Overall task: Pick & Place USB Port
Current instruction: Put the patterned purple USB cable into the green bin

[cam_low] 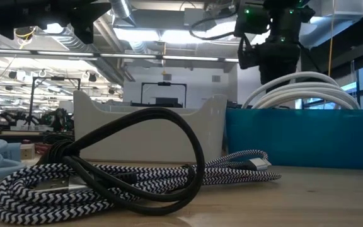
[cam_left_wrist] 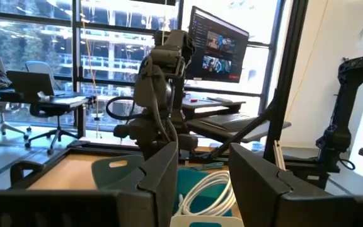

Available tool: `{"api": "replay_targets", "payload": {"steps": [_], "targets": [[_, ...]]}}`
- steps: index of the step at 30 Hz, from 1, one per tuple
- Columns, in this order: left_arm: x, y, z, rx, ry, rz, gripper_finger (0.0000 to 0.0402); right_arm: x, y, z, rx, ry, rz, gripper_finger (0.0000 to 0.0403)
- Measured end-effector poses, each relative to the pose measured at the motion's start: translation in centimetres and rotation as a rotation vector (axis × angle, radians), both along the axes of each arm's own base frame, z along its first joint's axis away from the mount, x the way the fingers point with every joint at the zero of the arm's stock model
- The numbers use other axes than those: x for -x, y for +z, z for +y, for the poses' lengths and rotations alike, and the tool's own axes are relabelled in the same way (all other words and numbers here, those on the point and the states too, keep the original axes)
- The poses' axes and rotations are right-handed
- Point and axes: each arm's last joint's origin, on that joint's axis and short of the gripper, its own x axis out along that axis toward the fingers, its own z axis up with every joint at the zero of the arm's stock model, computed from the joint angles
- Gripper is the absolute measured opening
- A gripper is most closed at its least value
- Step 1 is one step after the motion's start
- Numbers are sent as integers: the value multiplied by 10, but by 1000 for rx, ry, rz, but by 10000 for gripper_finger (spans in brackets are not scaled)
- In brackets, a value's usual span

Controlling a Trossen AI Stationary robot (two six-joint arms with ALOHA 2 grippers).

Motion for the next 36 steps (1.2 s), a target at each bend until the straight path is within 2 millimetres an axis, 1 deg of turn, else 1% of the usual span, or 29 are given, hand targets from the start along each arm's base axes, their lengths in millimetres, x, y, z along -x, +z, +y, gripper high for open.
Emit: {"api": "replay_targets", "payload": {"steps": [2, 4, 8, 10, 12, 16, 18, 21, 27, 32, 34, 36], "targets": [[0, 0, 0, 0, 0, 0, 132, -1, 0, 1, 17, 6, -7, 11], [0, 0, 0, 0, 0, 0, 132, 2, 0, 0, 68, 46, 33, 11], [0, 0, 0, 1, 0, 0, 132, 16, 3, -15, 190, 80, 195, 11], [0, 0, 0, 12, -2, 0, 132, 22, 2, -23, 196, 70, 247, 11], [0, 0, 0, 17, -3, 0, 132, 24, 2, -28, 185, 54, 261, 11], [0, 0, 0, 16, -4, 0, 132, 22, 0, -34, 170, 63, 248, 11], [0, 0, 0, 16, -5, 1, 132, 17, -5, -35, 164, 77, 233, 11], [0, 0, 0, 16, -6, 1, 132, 11, -15, -35, 126, 105, 249, 11], [0, 0, 0, 9, -5, 2, 132, 2, -41, -36, 71, 160, 347, 11], [0, 0, 0, 7, -5, 3, 132, -2, -53, -37, 48, 167, 382, 11], [0, 0, 0, -4, -4, 3, 132, -2, -53, -37, 50, 162, 376, 27], [0, 0, 0, -18, -9, 4, 132, -3, -53, -37, 51, 137, 369, 57]]}}
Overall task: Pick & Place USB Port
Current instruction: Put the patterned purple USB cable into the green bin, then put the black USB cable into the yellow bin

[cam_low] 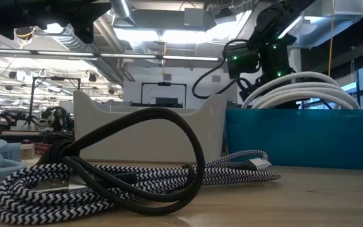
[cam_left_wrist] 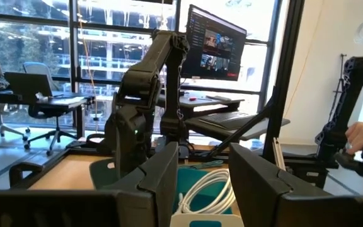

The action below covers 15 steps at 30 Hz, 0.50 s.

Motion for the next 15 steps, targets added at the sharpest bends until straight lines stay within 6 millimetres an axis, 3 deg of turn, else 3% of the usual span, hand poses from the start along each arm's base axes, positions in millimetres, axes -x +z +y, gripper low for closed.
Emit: {"api": "replay_targets", "payload": {"steps": [7, 11, 15], "targets": [[0, 0, 0, -27, 4, -1, 132, -10, 19, -2, 18, -63, -45, 145], [0, -1, 0, -26, 4, 13, 132, -16, 49, -1, 42, -93, -149, 161], [-1, -9, 1, -7, 46, 101, 132, -10, 86, 5, 70, -101, -252, 164]]}}
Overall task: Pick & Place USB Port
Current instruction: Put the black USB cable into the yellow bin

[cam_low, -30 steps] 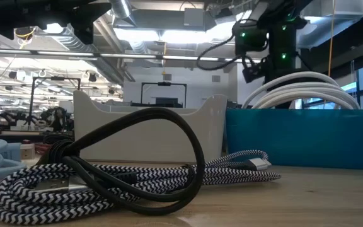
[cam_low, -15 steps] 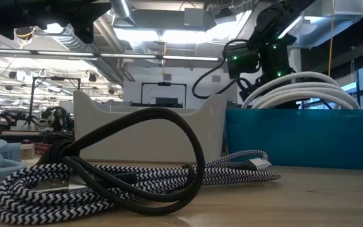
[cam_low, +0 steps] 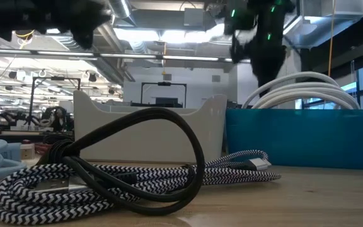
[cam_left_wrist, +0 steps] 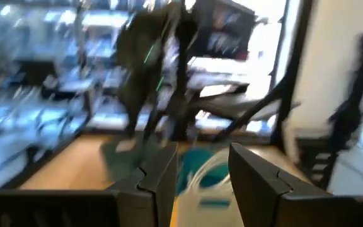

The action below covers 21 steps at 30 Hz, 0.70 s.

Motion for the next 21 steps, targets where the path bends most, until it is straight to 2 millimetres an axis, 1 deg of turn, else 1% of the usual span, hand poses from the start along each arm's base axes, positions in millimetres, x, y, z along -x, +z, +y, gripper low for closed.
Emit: {"api": "replay_targets", "payload": {"steps": [1, 3, 6, 8, 11, 13, 16, 18, 21], "targets": [[0, -3, 1, 8, 31, 57, 132, 3, 10, 2, 25, -3, -34, 165], [1, -8, 4, 33, 114, 226, 132, 14, 28, 6, 79, -16, -85, 165], [5, -4, 7, 114, 266, 481, 132, 34, 52, 11, 162, -71, -168, 166], [7, 3, 9, 173, 341, 573, 132, 48, 67, 14, 202, -113, -232, 166], [6, 10, 9, 223, 384, 661, 134, 66, 85, 16, 241, -169, -320, 166], [5, 6, 10, 262, 411, 749, 143, 77, 94, 18, 251, -196, -370, 166], [5, -7, 12, 357, 474, 894, 163, 88, 103, 20, 260, -207, -426, 166], [6, -17, 13, 417, 521, 1001, 178, 92, 107, 21, 261, -214, -459, 166], [5, -27, 16, 438, 587, 1115, 196, 95, 110, 21, 263, -219, -487, 166]]}}
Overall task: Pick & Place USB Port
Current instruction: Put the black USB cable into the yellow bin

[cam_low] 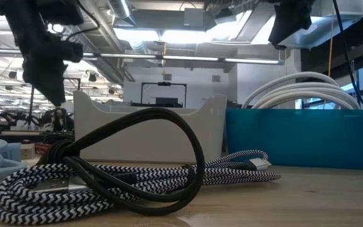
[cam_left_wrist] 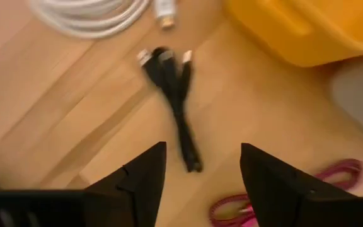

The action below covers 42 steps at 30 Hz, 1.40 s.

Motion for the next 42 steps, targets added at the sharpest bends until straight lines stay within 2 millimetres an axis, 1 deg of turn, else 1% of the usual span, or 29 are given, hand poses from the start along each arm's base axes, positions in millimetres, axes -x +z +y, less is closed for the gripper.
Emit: {"api": "replay_targets", "payload": {"steps": [3, 7, 16, 23, 27, 30, 32, 34, 36, 39, 40, 42], "targets": [[-6, -6, 4, 12, 31, 38, 209, 0, 0, 0, 5, 6, -2, 166], [-15, -14, 8, 17, 37, 79, 214, 0, 1, 0, 2, 8, -6, 166], [-35, -36, 19, 28, 44, 163, 211, -1, 1, 0, -3, 13, -7, 166], [-44, -60, 26, 57, 66, 293, 210, -1, 0, 0, -3, 13, -7, 166], [-52, -74, 31, 56, 69, 319, 210, -1, 0, 0, -3, 13, -7, 166], [-57, -79, 34, 52, 71, 319, 203, -1, 0, 0, -5, 11, -8, 166], [-57, -81, 34, 59, 70, 328, 186, -1, 0, 0, -6, 10, -8, 166], [-57, -80, 33, 69, 67, 329, 156, 0, 0, 0, -7, 10, -5, 166], [-53, -79, 32, 76, 65, 346, 114, 0, 0, 0, -7, 10, -4, 166], [-47, -74, 30, 80, 65, 356, 36, 0, 0, 0, -7, 9, -3, 166], [-44, -71, 29, 84, 65, 360, 22, 0, 0, 0, -8, 7, -4, 166], [-38, -64, 28, 67, 69, 360, 19, 0, 0, 0, -9, 7, -3, 166]]}}
